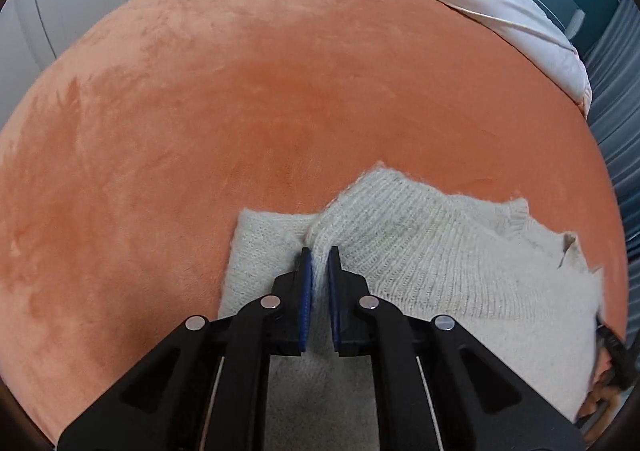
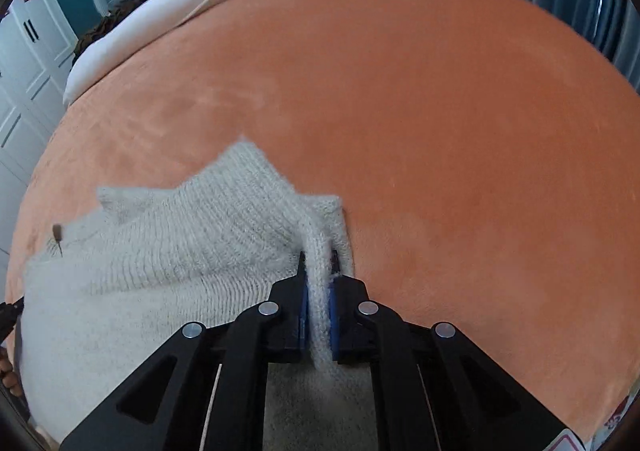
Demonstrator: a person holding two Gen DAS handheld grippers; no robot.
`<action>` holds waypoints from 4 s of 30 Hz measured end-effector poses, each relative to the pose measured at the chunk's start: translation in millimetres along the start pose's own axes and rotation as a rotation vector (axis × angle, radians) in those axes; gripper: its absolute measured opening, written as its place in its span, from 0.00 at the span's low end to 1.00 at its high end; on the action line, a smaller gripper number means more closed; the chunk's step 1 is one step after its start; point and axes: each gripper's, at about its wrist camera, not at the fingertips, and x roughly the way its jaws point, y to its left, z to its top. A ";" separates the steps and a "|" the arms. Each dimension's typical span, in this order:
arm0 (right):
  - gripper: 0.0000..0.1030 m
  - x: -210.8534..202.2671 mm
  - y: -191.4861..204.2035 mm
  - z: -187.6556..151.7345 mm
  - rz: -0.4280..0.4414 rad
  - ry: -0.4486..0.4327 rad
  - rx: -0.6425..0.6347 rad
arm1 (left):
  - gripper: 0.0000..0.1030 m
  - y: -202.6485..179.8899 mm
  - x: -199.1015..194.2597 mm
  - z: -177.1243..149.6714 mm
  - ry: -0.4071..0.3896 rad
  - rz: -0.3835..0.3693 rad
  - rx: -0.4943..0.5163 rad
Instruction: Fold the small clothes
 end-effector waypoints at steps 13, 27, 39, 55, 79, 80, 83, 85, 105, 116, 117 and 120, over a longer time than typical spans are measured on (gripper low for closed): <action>0.03 -96.4 162.9 -87.4 0.326 0.032 -0.234 | 0.65 55.3 -106.4 -139.7 -0.128 -0.128 -0.419; 0.00 -40.8 198.8 -129.4 0.258 0.135 -0.342 | 0.19 16.9 -104.3 -123.8 -0.162 -0.262 -0.375; 0.09 -87.2 40.8 -101.3 0.532 0.088 0.019 | 0.17 -274.6 -155.5 -130.6 -0.153 -0.516 0.302; 0.73 -158.3 -54.5 -90.0 0.555 0.067 0.143 | 0.82 -216.0 -101.0 -208.1 -0.084 -0.123 0.520; 0.28 -113.5 -79.3 -107.6 0.457 0.072 0.200 | 0.15 -185.5 -65.8 -172.9 0.092 -0.252 0.346; 0.35 -123.8 -77.4 -103.9 0.434 0.050 0.165 | 0.15 -181.9 -78.9 -170.3 0.079 -0.294 0.341; 0.54 -157.2 -81.9 -91.6 0.372 -0.068 0.124 | 0.34 -173.2 -119.1 -158.9 0.009 -0.383 0.335; 0.61 -167.7 -86.5 -77.5 0.355 -0.127 0.142 | 0.56 -170.9 -139.2 -144.6 -0.065 -0.397 0.299; 0.10 -48.2 -61.4 -14.1 0.342 0.064 0.065 | 0.56 -215.9 -21.8 -105.7 0.058 -0.228 0.255; 0.00 -75.3 -44.4 -111.8 0.190 0.152 -0.108 | 0.53 -223.9 -51.6 -162.9 0.020 -0.131 0.391; 0.00 -67.9 -52.3 -113.5 0.215 0.149 -0.067 | 0.54 -224.2 -43.8 -167.6 0.032 -0.108 0.403; 0.00 -106.2 -49.6 -96.6 0.202 0.086 -0.043 | 0.54 -220.9 -50.7 -167.2 0.037 -0.101 0.389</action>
